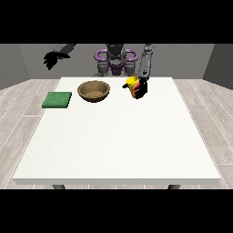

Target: Pick the cup and pour the ball into the bowl, then pick the bowl and place it on the pad

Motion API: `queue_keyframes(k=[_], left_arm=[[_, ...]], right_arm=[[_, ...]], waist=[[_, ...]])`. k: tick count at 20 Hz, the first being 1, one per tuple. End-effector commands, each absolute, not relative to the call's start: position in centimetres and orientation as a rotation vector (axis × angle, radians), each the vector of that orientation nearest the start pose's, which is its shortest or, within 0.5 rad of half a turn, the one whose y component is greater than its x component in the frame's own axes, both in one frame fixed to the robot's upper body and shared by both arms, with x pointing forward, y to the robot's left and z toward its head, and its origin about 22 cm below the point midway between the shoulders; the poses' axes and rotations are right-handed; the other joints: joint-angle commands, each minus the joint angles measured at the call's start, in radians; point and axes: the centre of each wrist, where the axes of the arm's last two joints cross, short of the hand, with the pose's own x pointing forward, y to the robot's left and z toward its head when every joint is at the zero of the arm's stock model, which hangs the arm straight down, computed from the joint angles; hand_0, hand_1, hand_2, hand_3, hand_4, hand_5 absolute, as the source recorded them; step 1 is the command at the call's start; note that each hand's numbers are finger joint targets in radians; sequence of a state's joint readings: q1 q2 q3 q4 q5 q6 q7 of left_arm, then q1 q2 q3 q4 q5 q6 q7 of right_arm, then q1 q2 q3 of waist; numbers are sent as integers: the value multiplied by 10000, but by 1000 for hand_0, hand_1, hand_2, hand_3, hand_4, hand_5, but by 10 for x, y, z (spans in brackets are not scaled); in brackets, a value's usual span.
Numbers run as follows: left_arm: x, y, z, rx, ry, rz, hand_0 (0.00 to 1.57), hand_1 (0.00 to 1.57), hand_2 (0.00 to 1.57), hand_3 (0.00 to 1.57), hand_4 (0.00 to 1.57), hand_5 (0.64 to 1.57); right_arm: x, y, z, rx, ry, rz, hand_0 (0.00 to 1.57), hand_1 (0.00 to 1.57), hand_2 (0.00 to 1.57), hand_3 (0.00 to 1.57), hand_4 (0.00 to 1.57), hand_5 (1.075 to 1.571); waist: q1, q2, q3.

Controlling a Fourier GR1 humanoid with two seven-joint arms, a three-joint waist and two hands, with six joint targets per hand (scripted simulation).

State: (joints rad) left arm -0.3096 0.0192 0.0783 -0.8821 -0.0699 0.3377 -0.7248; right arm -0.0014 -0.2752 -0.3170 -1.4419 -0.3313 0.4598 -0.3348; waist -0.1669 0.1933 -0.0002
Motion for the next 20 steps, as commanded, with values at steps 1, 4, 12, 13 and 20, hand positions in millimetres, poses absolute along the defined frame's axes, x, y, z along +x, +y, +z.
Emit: queue_keyframes(k=[1,4,12,13,20], left_arm=[[301,226,-94,4696,-19036,-963,1306,1306,1571,1571,1169,1556],[301,215,-95,4989,-18717,-1454,1309,1309,1571,1571,1211,1550],[330,177,-67,7687,-17373,-4683,1320,1320,1571,1571,1232,1552],[345,176,-52,7917,-17428,-5022,1321,1321,1571,1571,1223,1552],[365,173,-45,10861,-15676,-9407,1269,1269,1571,1544,1171,1564]], right_arm=[[230,-398,25,1669,-19240,-57,0,0,0,0,218,1569],[216,-414,-3,1449,-18578,-532,0,0,0,0,310,1569],[233,-418,20,1266,-16840,-54,0,0,0,0,495,1571],[238,-410,15,1040,-17204,-329,0,0,0,0,515,1571],[247,-407,13,713,-15997,-432,0,0,0,0,618,1565]], waist=[[-173,257,-2],[151,-202,3],[149,-2273,24],[307,-2083,24],[585,-3020,44]])
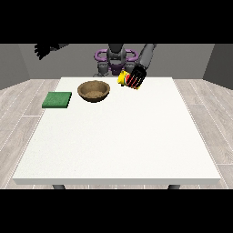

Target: Pick the cup and pour the ball into the bowl, then pick the bowl and place it on the pad

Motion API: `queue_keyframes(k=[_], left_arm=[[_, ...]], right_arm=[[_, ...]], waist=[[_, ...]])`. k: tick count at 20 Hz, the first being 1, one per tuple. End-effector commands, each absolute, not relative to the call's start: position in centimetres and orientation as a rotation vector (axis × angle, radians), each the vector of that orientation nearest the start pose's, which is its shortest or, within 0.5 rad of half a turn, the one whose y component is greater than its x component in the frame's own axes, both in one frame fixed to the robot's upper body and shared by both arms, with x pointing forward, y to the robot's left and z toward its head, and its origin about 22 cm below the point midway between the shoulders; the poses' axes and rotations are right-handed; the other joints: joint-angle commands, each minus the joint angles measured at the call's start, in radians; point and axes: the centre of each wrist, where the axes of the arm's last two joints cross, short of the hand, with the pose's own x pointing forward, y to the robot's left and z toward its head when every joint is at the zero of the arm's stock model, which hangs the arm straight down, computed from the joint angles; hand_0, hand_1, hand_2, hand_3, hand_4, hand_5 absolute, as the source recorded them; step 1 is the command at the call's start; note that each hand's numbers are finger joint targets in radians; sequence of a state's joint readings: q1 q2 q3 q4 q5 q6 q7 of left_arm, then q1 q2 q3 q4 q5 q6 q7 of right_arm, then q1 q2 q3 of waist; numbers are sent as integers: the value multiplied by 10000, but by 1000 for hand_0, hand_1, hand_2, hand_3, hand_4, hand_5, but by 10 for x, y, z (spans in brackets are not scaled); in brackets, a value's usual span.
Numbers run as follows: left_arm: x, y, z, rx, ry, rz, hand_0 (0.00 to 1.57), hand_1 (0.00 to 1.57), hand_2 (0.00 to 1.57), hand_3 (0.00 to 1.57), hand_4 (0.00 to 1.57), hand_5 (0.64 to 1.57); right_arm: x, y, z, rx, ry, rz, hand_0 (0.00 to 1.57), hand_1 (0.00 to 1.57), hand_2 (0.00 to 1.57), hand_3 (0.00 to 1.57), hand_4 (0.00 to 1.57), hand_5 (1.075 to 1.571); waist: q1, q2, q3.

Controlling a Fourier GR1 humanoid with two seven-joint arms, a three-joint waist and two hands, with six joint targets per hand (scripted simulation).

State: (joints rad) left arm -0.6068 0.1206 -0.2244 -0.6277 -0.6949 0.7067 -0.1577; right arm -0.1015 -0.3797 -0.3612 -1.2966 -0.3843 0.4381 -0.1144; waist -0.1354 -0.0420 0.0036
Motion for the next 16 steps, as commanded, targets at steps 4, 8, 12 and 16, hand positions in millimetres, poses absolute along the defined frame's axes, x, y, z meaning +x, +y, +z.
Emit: queue_keyframes(k=[4,8,12,16], left_arm=[[370,134,-39,11348,-15016,-10977,1269,1269,1571,1544,1171,1564],[384,110,-15,12587,-14326,-11871,914,914,1571,1248,1052,1569],[378,67,1,13159,-13994,-12181,773,773,1571,1213,1052,1568],[368,48,8,14430,-13582,-12820,667,667,1571,1198,872,1571]], right_arm=[[241,-416,0,534,-15734,-1003,0,0,0,0,642,1566],[239,-419,-4,144,-15757,-963,0,0,0,0,636,1562],[256,-412,-1,809,-15746,-907,0,0,0,0,654,1564],[277,-400,10,1070,-15916,-551,0,0,0,0,662,1562]], waist=[[764,-842,-11],[888,-849,-20],[410,-633,-26],[29,-556,-29]])
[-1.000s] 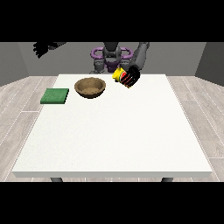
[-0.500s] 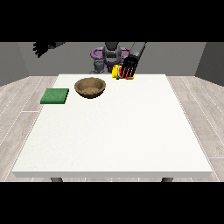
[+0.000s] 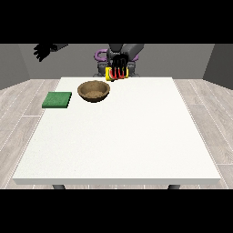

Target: Pick the cup and pour the ball into the bowl, then pick the bowl and place it on the pad

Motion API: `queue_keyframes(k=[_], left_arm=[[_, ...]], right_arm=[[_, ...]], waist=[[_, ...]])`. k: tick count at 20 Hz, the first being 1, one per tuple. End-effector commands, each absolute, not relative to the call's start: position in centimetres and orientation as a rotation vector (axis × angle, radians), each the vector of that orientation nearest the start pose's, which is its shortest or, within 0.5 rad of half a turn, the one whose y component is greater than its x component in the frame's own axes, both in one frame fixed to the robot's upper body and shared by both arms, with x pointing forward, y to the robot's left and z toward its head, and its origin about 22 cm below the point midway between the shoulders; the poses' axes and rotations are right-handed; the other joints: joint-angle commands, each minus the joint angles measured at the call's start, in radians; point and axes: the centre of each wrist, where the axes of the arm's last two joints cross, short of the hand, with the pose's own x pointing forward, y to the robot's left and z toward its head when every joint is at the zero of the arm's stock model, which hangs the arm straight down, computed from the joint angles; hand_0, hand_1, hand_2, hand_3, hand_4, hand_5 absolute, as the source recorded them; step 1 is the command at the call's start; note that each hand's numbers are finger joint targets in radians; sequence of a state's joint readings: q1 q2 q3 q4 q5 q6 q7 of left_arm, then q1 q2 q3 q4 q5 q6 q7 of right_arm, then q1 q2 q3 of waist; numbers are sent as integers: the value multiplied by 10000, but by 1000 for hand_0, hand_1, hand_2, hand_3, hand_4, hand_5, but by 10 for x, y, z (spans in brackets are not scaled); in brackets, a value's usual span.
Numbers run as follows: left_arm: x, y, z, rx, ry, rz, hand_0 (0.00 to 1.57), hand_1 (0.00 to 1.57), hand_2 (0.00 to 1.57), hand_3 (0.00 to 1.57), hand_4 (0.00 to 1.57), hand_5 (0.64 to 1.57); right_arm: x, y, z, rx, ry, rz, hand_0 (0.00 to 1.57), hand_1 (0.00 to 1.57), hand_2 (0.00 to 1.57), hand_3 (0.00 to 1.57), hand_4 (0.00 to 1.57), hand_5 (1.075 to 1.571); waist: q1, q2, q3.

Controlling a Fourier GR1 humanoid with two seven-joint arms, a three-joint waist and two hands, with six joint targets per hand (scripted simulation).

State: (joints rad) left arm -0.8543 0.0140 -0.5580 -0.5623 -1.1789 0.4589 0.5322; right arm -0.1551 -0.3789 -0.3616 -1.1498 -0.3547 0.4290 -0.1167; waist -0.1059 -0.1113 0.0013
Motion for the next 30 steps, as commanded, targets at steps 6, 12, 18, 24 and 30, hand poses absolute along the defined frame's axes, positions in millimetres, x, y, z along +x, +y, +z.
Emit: queue_keyframes(k=[6,12,18,24,30], left_arm=[[355,26,17,14742,-12354,-15545,0,0,1051,1375,745,1569],[348,10,44,14822,-13315,-14984,0,0,1178,1473,913,1571],[350,59,34,11353,-14955,-11186,380,380,1571,1259,1212,1567],[351,78,78,7289,-17321,-3668,622,622,279,0,1100,1571],[352,112,146,2212,-18430,-766,0,0,0,0,157,1440]], right_arm=[[264,-394,-13,1365,-15283,-159,0,0,0,0,667,1560],[292,-393,14,1121,-15694,-465,0,0,0,0,711,1569],[254,-399,-23,851,-14932,-1002,0,0,0,0,711,1570],[265,-383,-23,1288,-15359,-1344,0,0,0,0,712,1570],[266,-367,-33,926,-15422,-2062,0,0,0,0,655,1571]], waist=[[-563,-405,-3],[-95,339,-13],[739,-43,-30],[934,1481,-208],[2068,1862,-148]])
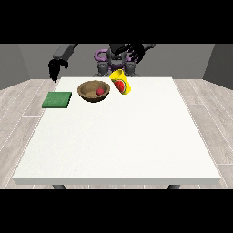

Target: Pick the cup and pour the ball into the bowl, then pick the bowl and place it on the pad

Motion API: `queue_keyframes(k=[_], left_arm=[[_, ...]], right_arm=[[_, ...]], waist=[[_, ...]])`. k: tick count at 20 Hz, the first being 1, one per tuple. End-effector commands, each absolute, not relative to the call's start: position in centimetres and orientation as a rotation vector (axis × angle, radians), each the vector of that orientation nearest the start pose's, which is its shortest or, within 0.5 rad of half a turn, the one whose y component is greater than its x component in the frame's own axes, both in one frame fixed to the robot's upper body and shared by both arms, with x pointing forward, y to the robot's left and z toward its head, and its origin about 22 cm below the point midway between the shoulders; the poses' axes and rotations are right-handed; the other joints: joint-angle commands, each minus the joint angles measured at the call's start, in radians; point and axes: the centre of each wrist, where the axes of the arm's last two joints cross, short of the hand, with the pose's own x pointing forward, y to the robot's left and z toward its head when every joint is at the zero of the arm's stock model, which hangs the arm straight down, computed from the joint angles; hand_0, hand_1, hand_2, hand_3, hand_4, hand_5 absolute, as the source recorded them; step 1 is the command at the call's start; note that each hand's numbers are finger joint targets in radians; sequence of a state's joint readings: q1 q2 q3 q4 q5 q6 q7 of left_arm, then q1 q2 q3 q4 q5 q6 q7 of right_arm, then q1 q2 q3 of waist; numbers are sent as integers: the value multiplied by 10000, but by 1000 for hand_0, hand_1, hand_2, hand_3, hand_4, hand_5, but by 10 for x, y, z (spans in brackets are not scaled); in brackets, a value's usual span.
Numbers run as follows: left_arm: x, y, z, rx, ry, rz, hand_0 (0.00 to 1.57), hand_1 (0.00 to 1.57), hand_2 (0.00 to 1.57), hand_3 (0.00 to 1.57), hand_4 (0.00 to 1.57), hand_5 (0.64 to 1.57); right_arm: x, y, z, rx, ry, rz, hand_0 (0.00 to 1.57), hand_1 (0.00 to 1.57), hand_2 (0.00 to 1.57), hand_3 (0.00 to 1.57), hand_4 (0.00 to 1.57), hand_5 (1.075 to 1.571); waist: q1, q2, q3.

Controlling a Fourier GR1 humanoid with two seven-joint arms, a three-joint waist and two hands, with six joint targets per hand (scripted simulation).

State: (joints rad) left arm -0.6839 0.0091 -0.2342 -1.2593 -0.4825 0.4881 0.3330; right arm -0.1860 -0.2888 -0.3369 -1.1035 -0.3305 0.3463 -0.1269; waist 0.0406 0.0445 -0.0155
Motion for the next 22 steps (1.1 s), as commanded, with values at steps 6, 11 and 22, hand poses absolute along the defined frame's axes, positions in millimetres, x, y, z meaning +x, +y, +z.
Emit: queue_keyframes(k=[6,11,22], left_arm=[[363,224,165,-430,-18756,-996,0,0,0,0,235,1490],[369,316,208,-688,-19797,-880,0,0,0,0,344,1503],[348,421,224,-53,-19045,2,0,0,0,0,279,1508]], right_arm=[[267,-367,-28,154,-15751,-3220,0,0,0,0,0,1570],[281,-340,-27,374,-16625,-3386,0,0,0,0,0,1569],[304,-293,-56,849,-15671,-2497,0,0,0,0,0,1568]], waist=[[1585,886,96],[1528,1775,144],[590,1575,158]])
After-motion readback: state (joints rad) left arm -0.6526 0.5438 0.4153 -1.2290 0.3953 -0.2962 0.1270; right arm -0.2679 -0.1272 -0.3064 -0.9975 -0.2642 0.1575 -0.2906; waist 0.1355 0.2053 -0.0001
